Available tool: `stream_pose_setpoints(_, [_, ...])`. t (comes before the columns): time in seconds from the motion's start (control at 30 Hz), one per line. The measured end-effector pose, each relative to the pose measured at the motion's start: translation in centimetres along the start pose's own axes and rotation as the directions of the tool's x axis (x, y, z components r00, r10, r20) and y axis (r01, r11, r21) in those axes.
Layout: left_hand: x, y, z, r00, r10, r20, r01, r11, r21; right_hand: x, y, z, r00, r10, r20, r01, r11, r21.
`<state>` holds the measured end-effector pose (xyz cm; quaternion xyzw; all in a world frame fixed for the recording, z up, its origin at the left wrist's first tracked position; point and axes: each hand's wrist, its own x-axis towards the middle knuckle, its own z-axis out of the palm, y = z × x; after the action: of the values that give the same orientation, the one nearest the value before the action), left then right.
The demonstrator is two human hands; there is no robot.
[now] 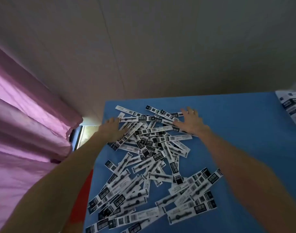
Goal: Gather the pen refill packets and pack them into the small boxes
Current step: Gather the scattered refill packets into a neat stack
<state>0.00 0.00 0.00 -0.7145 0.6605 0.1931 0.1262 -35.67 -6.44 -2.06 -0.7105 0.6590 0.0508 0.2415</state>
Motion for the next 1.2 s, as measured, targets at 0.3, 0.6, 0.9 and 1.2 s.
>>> stream_pose_setpoints(0.3, [0.6, -0.7, 1.4, 0.993, 0.117, -0.028, -0.118, 0.992, -0.037, -0.8, -2.6, 1.7, 0.998, 0.063, -0.004, -0.063, 0.988, -0.141])
stream_pose_setpoints(0.6, [1.4, -0.6, 2.7, 0.954, 0.281, -0.105, -0.291, 0.952, -0.092, -2.2, -4.5, 3.0, 1.000, 0.021, -0.001, -0.021, 0.998, -0.067])
stream_pose_setpoints(0.9, [2.1, -0.3, 2.2, 0.950, 0.310, -0.051, -0.313, 0.930, -0.190, -1.8, -3.9, 3.1, 0.969, -0.248, 0.013, 0.248, 0.957, -0.149])
stream_pose_setpoints(1.2, [1.9, 1.2, 2.4, 0.958, 0.279, -0.060, -0.283, 0.901, -0.330, -0.7, -1.4, 3.6, 0.932, -0.356, -0.067, 0.357, 0.934, -0.002])
